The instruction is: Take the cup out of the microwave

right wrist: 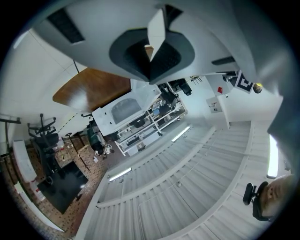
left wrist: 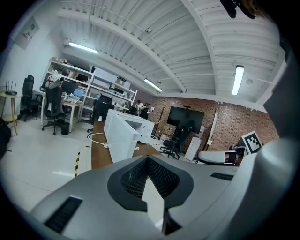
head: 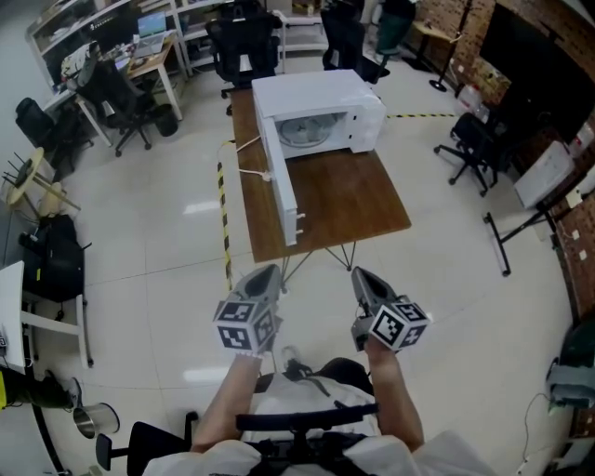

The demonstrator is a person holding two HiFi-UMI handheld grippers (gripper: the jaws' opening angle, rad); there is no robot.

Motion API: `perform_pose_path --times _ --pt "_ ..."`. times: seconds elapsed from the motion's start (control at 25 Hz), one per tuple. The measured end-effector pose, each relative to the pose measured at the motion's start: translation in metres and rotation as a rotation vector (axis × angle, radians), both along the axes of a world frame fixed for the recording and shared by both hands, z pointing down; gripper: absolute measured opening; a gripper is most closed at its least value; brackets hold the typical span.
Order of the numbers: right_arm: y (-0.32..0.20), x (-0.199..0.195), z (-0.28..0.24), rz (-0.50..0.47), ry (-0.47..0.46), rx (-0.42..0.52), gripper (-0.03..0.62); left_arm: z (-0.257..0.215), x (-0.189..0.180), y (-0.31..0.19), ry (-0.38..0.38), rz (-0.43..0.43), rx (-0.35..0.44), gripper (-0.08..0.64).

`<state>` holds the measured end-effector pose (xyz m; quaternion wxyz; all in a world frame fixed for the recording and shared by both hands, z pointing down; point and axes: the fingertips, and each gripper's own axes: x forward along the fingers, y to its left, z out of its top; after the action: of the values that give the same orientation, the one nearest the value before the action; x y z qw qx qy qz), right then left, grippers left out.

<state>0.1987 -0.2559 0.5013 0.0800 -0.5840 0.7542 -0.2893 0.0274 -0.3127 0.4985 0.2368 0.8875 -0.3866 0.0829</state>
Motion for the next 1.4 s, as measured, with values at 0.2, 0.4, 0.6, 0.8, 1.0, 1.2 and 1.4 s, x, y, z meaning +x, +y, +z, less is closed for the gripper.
perform_pose_path --times 0.2,0.4,0.6,0.8,1.0,1.2,1.4 --pt "-0.021 -0.005 0.006 -0.008 -0.009 -0.015 -0.002 0.006 -0.007 -0.020 -0.002 -0.016 -0.009 -0.006" --pt "-0.050 -0.002 0.014 -0.015 -0.029 -0.023 -0.002 0.011 -0.009 -0.044 -0.009 -0.034 -0.019 -0.006" --pt "-0.087 0.001 0.019 -0.036 -0.035 -0.023 -0.002 0.014 -0.008 -0.078 -0.015 -0.059 -0.017 -0.006" --pt "-0.138 0.016 0.019 -0.045 -0.023 -0.022 -0.002 0.012 -0.001 -0.127 -0.037 -0.081 -0.003 -0.006" --pt "-0.194 0.024 0.020 -0.074 -0.009 -0.029 -0.002 0.016 0.002 -0.183 -0.083 -0.118 0.010 -0.006" --pt "-0.243 0.032 0.028 -0.112 0.008 -0.036 -0.001 0.023 0.008 -0.226 -0.106 -0.146 0.005 -0.006" --pt "-0.289 0.038 0.043 -0.138 0.057 -0.047 0.031 0.032 0.010 -0.261 -0.123 -0.174 -0.007 -0.006"
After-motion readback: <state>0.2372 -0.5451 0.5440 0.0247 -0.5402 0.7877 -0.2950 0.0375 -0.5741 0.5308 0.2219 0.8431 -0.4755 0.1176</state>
